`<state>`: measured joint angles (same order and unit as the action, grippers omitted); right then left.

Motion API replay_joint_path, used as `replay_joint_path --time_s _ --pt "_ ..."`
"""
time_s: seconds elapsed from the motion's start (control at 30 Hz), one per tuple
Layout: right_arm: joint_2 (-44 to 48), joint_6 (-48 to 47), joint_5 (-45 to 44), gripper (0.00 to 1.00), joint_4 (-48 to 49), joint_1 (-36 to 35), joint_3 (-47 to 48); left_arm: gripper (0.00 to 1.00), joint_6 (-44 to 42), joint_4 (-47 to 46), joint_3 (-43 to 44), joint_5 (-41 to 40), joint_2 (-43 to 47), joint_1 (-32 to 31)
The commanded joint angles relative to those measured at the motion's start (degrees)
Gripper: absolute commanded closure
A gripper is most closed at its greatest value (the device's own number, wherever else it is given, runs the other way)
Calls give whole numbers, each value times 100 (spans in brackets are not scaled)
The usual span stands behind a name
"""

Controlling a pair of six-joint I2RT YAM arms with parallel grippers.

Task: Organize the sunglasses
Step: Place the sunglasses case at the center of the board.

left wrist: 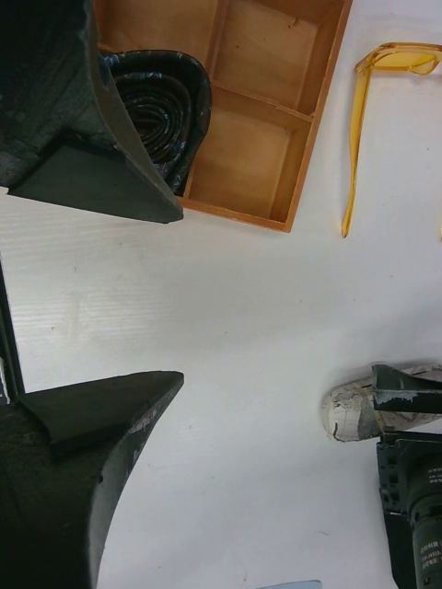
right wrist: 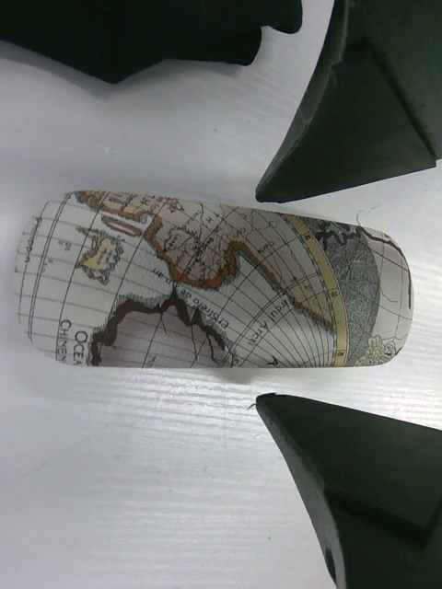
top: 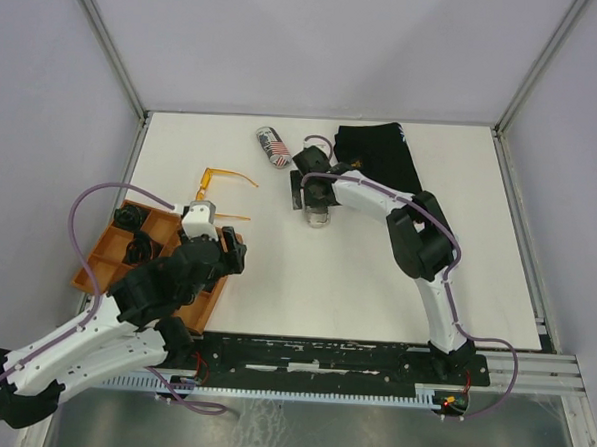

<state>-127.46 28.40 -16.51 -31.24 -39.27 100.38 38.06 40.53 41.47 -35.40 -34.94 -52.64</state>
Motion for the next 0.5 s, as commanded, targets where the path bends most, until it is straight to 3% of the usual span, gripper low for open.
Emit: replay_joint_path --time_s 0.0,0.27,0.47 --pt "406 -80 219 7 371 11 -91 27 332 -248 132 -79 -255 -27" --pt "2681 -209 256 6 1195 15 -1792 22 127 -776 759 -510 -1411 152" --pt "4596 51 144 6 1089 9 -3302 21 -368 -1691 1625 -86 -2942 884"
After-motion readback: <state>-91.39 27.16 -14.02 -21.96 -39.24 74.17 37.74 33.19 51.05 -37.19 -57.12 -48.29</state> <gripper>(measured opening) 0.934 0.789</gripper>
